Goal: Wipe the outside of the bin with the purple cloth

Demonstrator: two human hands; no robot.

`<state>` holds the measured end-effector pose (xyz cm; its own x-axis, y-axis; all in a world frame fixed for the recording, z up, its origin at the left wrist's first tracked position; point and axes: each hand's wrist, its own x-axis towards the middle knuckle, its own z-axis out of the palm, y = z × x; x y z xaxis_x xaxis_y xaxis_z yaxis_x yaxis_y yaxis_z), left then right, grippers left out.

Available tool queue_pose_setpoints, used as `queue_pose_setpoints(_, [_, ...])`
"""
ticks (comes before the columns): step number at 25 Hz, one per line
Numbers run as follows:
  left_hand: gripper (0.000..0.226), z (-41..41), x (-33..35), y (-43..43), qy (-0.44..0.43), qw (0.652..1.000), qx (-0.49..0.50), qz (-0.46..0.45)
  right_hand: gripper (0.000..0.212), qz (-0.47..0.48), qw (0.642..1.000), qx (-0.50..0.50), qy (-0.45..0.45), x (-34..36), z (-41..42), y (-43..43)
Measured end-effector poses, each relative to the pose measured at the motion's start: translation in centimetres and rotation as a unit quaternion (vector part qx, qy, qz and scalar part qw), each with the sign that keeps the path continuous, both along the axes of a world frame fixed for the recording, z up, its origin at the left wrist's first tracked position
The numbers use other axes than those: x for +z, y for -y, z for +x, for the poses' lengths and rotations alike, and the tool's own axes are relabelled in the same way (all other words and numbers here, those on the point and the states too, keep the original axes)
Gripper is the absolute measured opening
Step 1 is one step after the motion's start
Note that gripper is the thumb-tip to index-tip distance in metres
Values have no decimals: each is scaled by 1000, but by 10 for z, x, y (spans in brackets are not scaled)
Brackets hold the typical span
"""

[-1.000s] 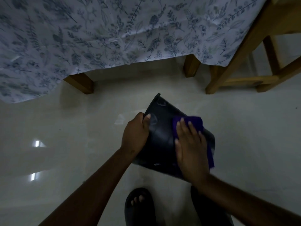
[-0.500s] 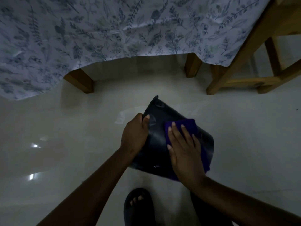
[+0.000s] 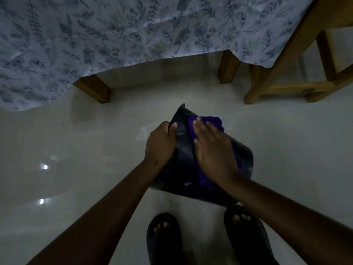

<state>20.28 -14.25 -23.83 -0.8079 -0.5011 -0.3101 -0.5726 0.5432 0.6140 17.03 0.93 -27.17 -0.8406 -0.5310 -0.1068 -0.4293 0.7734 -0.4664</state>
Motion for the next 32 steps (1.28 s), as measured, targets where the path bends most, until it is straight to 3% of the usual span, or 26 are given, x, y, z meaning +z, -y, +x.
queue_pose_setpoints(3, [32,7,0,3,9,1000,14,-12,54,17,997,-81,8,-6,10,-19])
queue_pose_setpoints(7, [35,4,-3,-2,12,1000,4,-23,56,51,998,31,-33,-2,54,-18])
queue_pose_setpoints(10, [30,10,6,3,-27,996,-5,90,49,0,1000,-5,-12,0,-3,2])
queue_pose_setpoints(12, [23,34,9,7,-37,991,-41,119,47,-25,999,-38,24,-6,-30,-2])
queue_pose_setpoints(15, [24,58,0,9,-38,997,-39,56,51,-10,997,-64,30,-10,-7,-24])
queue_pose_setpoints(17, [25,49,-3,8,-45,998,-29,33,55,45,999,5,-22,-4,40,-30])
queue_pose_setpoints(20, [24,31,1,1,-48,998,-28,36,54,25,995,79,-59,0,35,-15])
queue_pose_setpoints(23, [25,29,1,2,-31,999,-11,34,51,2,999,-18,42,0,-13,-4])
queue_pose_setpoints(25, [26,28,1,3,-32,999,1,37,53,16,998,-57,16,-5,5,-21])
queue_pose_setpoints(28, [28,21,-5,2,-37,999,8,36,59,44,998,27,-44,-6,76,-28])
queue_pose_setpoints(30, [29,17,-7,0,-37,998,16,40,56,30,997,47,-61,-7,60,-15])
queue_pose_setpoints(32, [26,14,-3,0,-36,998,34,39,53,17,999,6,-28,-2,18,-7])
